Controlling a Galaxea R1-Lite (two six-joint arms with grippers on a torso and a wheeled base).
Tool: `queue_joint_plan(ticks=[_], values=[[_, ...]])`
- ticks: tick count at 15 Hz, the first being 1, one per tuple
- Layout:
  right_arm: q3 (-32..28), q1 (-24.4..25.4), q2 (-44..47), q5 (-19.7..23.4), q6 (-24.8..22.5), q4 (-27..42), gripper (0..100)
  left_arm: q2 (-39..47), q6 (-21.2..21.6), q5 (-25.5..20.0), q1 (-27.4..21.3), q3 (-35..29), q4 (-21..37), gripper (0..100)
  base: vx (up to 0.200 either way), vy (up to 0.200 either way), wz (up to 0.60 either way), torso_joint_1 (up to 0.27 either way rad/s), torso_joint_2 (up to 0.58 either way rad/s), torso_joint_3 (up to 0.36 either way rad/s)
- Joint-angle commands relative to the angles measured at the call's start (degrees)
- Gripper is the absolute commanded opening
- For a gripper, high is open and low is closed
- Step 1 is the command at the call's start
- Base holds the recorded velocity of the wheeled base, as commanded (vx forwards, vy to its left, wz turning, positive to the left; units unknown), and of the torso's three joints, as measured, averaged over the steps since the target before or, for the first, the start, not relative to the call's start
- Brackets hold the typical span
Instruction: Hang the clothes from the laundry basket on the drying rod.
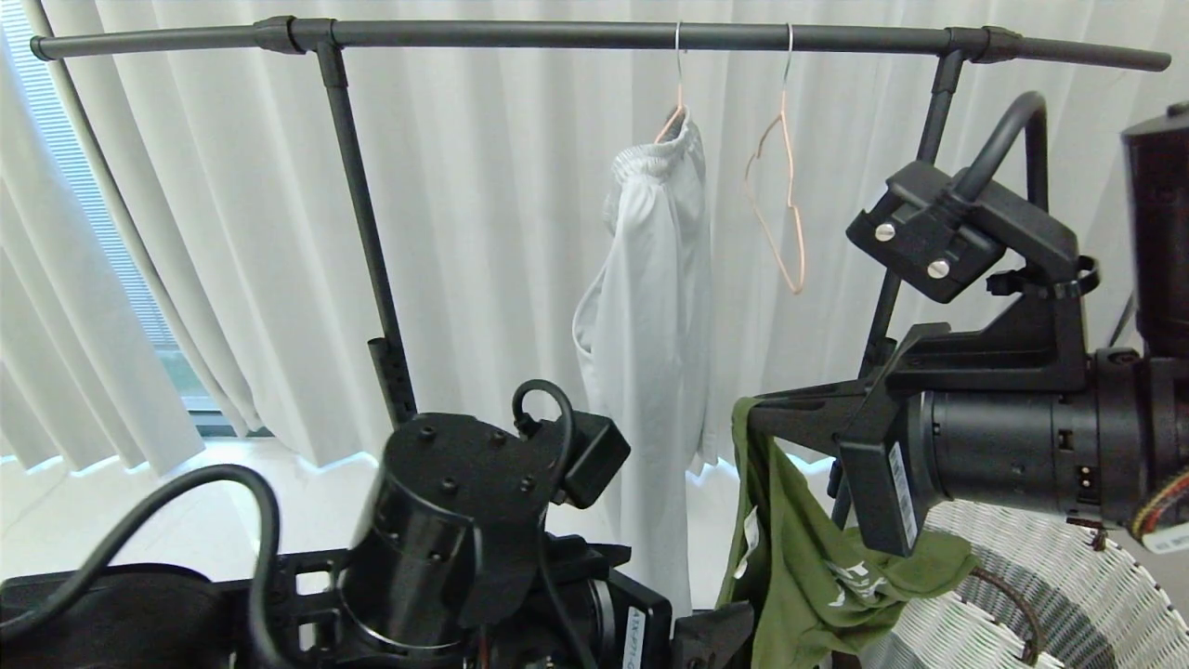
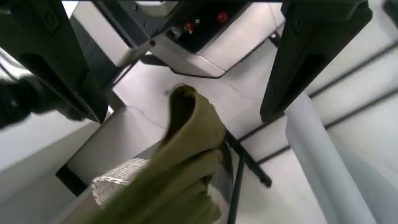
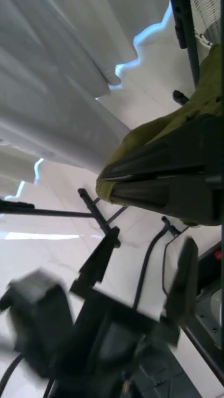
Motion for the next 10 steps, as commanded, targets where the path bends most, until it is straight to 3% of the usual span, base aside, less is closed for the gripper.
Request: queue_joint_plan(ticks=[1, 3, 10], values=[[0.0, 0.0, -0.2, 0.0, 0.0, 0.0, 0, 5.9, -3.3, 0.3, 0.8, -0.3, -3.4, 100, 0.000, 0.000, 0.00, 0.000, 0.00, 0.000], [0.0, -0.1, -0.4, 0.0, 0.0, -0.8, 0, 9.4, -4.4, 1.9, 1.0, -0.3, -6.2, 100, 0.000, 0.000, 0.00, 0.000, 0.00, 0.000], [0.1, -0.8, -1.7, 0.0, 0.1, -0.8, 0, 15.0, -4.2, 4.6, 0.8, 4.9, -6.3, 100, 0.000, 0.000, 0.00, 0.000, 0.00, 0.000]])
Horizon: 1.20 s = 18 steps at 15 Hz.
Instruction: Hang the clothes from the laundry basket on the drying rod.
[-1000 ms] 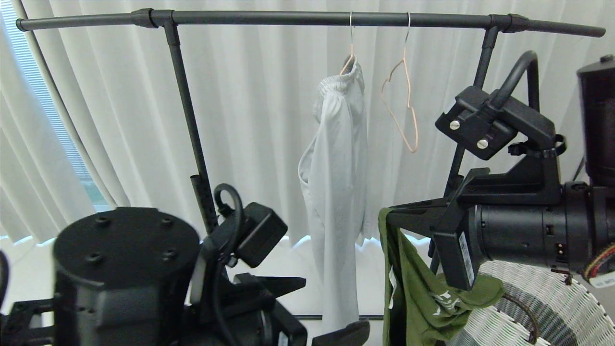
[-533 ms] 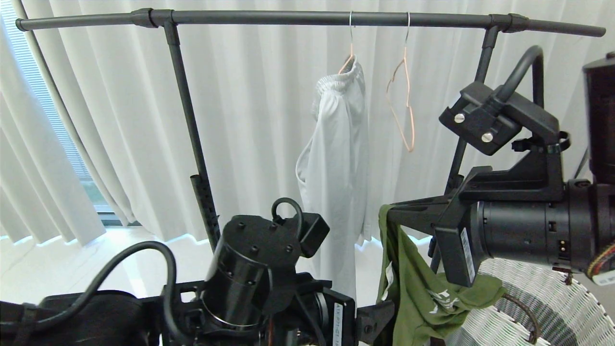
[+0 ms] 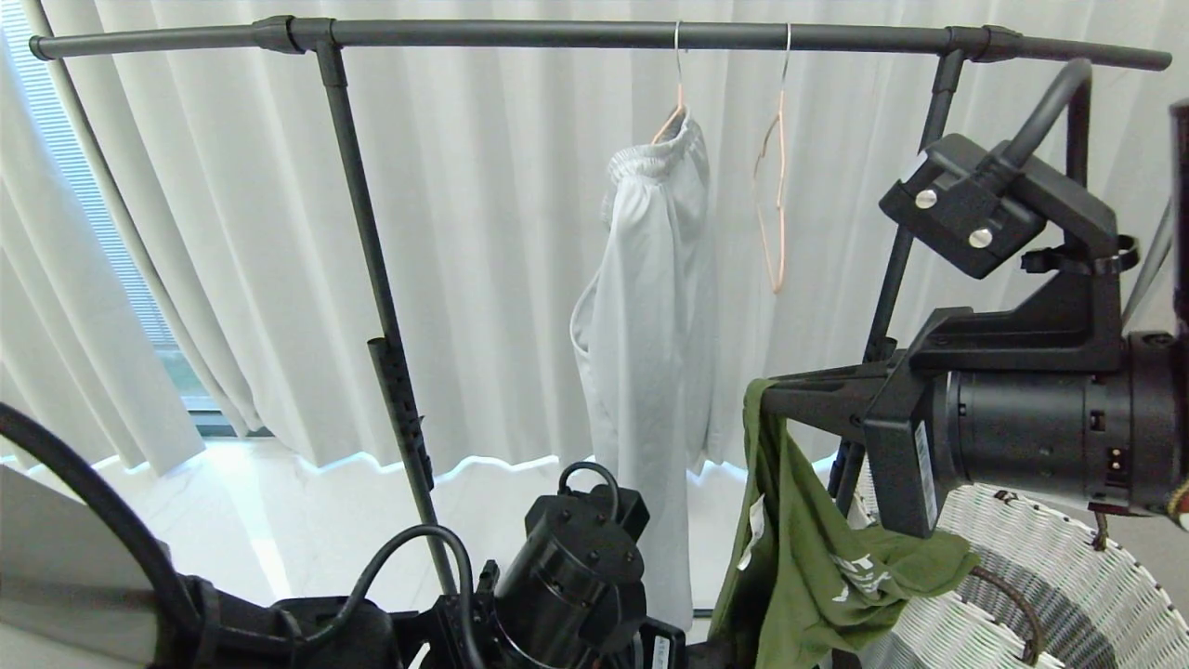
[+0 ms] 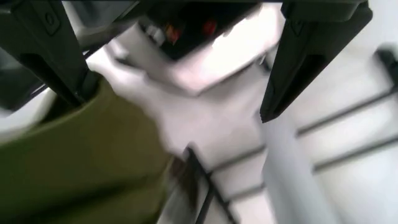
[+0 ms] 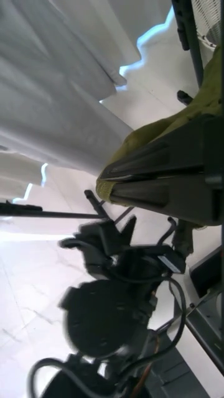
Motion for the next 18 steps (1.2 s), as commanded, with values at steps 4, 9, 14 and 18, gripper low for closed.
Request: queue_joint_plan(ticks=[4, 9, 14, 18], values=[[0.0, -0.1, -1.2, 0.0, -0.1, 0.1, 0, 1.0, -0.2, 1.6, -0.1, 4.7, -0.2, 100, 0.000, 0.000, 0.00, 0.000, 0.00, 0.000], [0.3, -0.8, -1.6, -0.4, -0.1, 0.3, 0, -0.6, -0.1, 7.1, -0.2, 6.7, -0.2, 0, 0.000, 0.000, 0.00, 0.000, 0.00, 0.000], [0.3, -2.3, -2.6, -0.4, -0.5, 0.1, 0, -18.0, 0.8, 10.6, 3.2, 9.7, 0.2, 0, 0.000, 0.000, 0.00, 0.000, 0.00, 0.000], [0.6, -2.3, -4.8, -1.1, -0.8, 0.4, 0, -32.0, 7.4, 10.6, 9.3, -1.7, 15.7, 0, 0.000, 0.000, 0.00, 0.000, 0.00, 0.000]])
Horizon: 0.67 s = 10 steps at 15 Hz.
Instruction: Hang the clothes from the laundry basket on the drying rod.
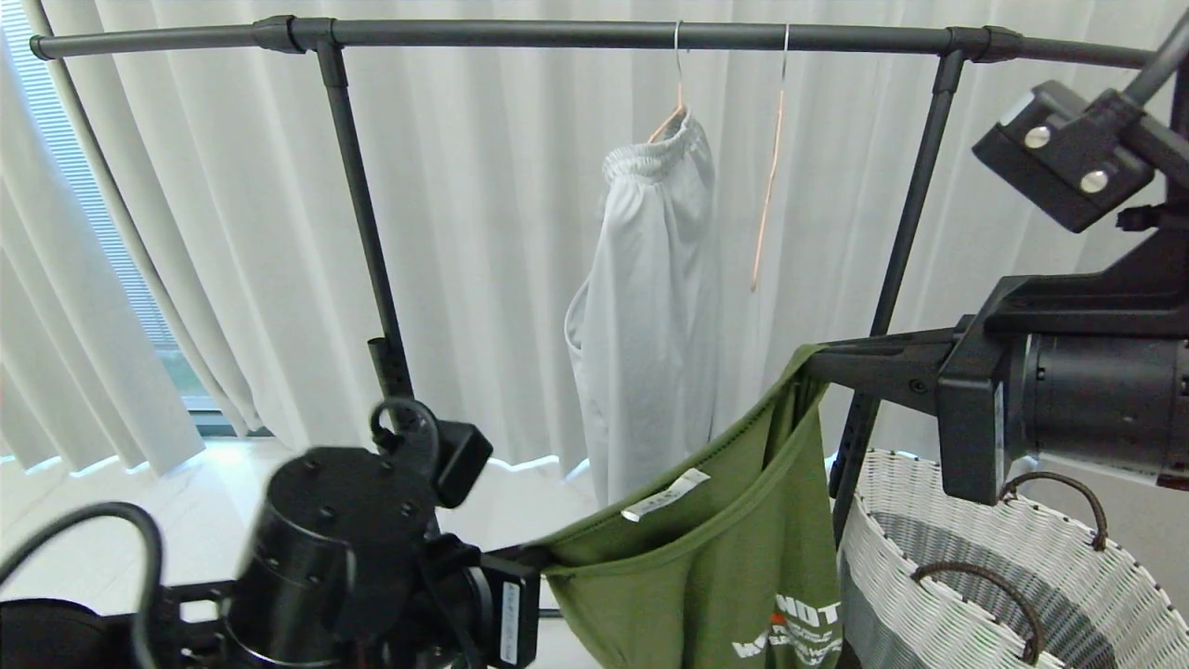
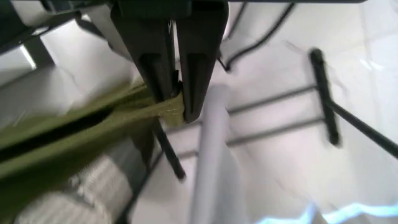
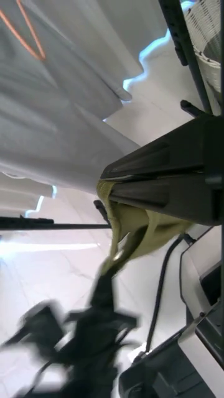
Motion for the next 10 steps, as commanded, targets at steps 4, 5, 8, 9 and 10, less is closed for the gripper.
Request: queue_joint_plan(ticks=[4, 5, 8, 9, 10], values=[[0.1, 0.2, -3.2, -5.2, -0.4, 0.3, 0, -14.0, 5.2, 0.0, 3.9, -31.4, 31.5, 0, 0.000, 0.000, 0.00, 0.000, 0.00, 0.000], [-0.2, 0.2, -3.8, -5.3, -1.6, 0.1, 0, -14.0, 7.1, 0.1, 4.1, -35.5, 34.7, 0, 0.000, 0.000, 0.00, 0.000, 0.00, 0.000], [-2.1, 0.1, -5.4, -5.2, -4.1, -0.3, 0, -14.0, 16.2, -0.1, 8.4, -40.9, 34.7, 0, 0.000, 0.000, 0.00, 0.000, 0.00, 0.000], [-3.2, 0.0, -5.6, -5.2, -4.1, -0.3, 0, -14.0, 16.6, -0.1, 8.5, -42.6, 34.6, 0, 0.000, 0.000, 0.00, 0.000, 0.00, 0.000], [-4.6, -0.1, -5.6, -5.2, -4.1, -0.3, 0, -14.0, 16.6, -0.1, 8.5, -43.9, 34.6, 0, 0.000, 0.000, 0.00, 0.000, 0.00, 0.000]])
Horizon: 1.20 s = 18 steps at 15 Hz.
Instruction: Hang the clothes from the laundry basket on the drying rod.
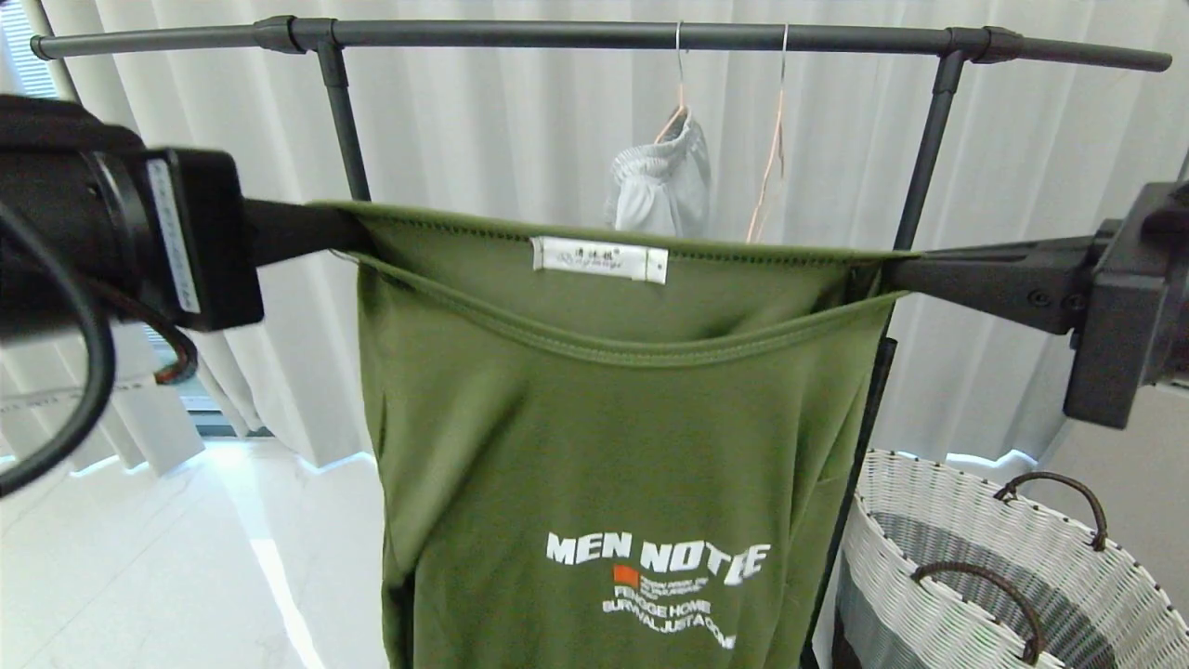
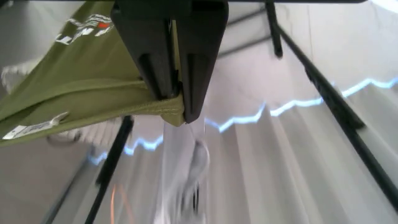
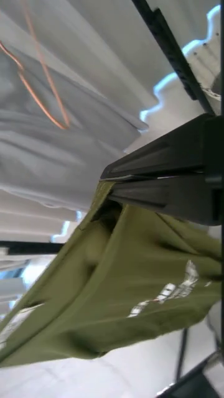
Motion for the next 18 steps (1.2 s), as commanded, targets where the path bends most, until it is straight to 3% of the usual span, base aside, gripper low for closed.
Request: queue_joint_plan(ticks=[1, 5, 7, 9, 15, 18], values=[[-5.0, -0.4, -0.1, 0.1, -0.3, 0.3, 0, -0.5, 0.3, -0.1, 0.6, -4.0, -0.1, 0, 0.000, 0.000, 0.00, 0.000, 0.00, 0.000], [-9.3, -0.4, 0.3, 0.0, -2.5, 2.2, 0, -3.2, 4.5, -0.1, -3.5, -1.0, -0.1, 0, 0.000, 0.000, 0.00, 0.000, 0.00, 0.000], [-10.2, -0.1, -2.7, 0.4, -2.5, 8.1, 0, -4.1, 7.7, -0.1, -4.0, 0.7, -0.1, 0, 0.000, 0.000, 0.00, 0.000, 0.00, 0.000], [-11.4, 1.1, -5.7, 1.9, -2.0, 12.6, 0, -4.1, 8.0, -0.1, -6.6, 0.4, -2.4, 0, 0.000, 0.000, 0.00, 0.000, 0.00, 0.000], [-11.0, 18.4, -6.9, 5.7, 5.7, 18.5, 0, 2.5, 8.2, 0.0, -8.6, -3.5, -10.2, 0, 0.000, 0.000, 0.00, 0.000, 0.00, 0.000], [-11.1, 21.8, -4.8, 6.3, 6.1, 18.4, 0, 4.9, 8.0, 0.1, -7.7, -4.6, -12.4, 0, 0.000, 0.000, 0.00, 0.000, 0.00, 0.000]])
